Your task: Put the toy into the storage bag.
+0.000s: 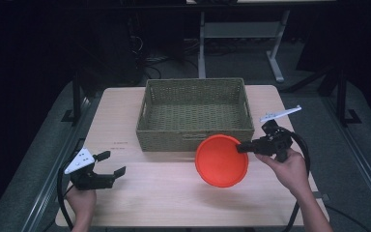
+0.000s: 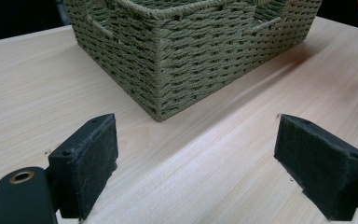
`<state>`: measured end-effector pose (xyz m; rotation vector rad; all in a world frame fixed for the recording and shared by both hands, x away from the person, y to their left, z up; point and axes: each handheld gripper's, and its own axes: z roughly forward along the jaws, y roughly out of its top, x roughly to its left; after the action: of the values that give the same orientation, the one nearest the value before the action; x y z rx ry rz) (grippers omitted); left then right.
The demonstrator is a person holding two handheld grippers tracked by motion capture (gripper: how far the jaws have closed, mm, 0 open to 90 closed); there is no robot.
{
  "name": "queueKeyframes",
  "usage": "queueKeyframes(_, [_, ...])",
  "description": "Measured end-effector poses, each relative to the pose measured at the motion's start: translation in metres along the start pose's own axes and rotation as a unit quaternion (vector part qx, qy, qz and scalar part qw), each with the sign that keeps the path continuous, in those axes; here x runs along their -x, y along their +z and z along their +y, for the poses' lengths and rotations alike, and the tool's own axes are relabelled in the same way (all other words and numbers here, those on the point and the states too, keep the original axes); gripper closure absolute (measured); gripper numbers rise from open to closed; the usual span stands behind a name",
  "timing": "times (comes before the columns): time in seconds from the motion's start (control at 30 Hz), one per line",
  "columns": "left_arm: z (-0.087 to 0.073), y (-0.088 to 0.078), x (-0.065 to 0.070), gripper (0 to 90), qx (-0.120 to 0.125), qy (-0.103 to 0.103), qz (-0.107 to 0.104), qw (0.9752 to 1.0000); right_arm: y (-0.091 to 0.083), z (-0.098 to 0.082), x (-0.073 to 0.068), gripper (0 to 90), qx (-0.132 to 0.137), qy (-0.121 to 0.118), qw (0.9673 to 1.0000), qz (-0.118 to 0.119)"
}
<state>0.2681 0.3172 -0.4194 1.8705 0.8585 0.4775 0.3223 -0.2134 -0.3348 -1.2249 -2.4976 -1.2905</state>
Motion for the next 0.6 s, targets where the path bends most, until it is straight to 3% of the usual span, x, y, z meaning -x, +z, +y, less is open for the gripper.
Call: queueKeyframes(0.6, [0.000,0.000,0.000,12.7,0.001,0.002,0.001,1.0000,-0.011,0.022,-0.011,82.0,0.004,-0.010,0.9999,-0.010])
